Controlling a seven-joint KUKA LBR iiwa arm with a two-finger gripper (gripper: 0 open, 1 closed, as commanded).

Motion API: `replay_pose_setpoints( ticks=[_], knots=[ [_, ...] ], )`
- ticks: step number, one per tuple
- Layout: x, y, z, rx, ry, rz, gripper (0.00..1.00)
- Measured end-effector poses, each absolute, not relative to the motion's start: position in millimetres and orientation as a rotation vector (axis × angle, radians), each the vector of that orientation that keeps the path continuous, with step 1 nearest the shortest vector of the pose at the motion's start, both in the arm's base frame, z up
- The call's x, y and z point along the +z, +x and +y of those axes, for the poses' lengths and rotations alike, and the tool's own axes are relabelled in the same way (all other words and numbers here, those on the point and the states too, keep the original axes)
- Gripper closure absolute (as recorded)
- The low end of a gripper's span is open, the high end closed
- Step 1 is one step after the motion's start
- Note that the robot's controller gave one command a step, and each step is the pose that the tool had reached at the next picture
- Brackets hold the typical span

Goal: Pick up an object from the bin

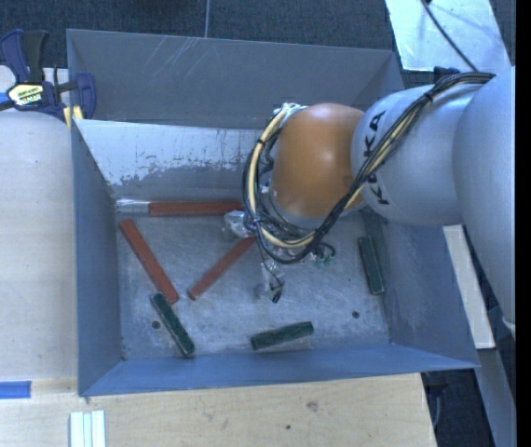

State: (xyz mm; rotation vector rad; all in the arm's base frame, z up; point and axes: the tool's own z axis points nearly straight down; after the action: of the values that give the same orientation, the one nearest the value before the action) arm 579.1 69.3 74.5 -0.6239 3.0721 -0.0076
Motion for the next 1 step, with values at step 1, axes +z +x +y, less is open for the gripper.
replay_pose_setpoints(
  ticks=[1],
  knots=[
    [74.3, 577.6, 75.5, 0.001, -0.632, 3.072, 1.00]
  ],
)
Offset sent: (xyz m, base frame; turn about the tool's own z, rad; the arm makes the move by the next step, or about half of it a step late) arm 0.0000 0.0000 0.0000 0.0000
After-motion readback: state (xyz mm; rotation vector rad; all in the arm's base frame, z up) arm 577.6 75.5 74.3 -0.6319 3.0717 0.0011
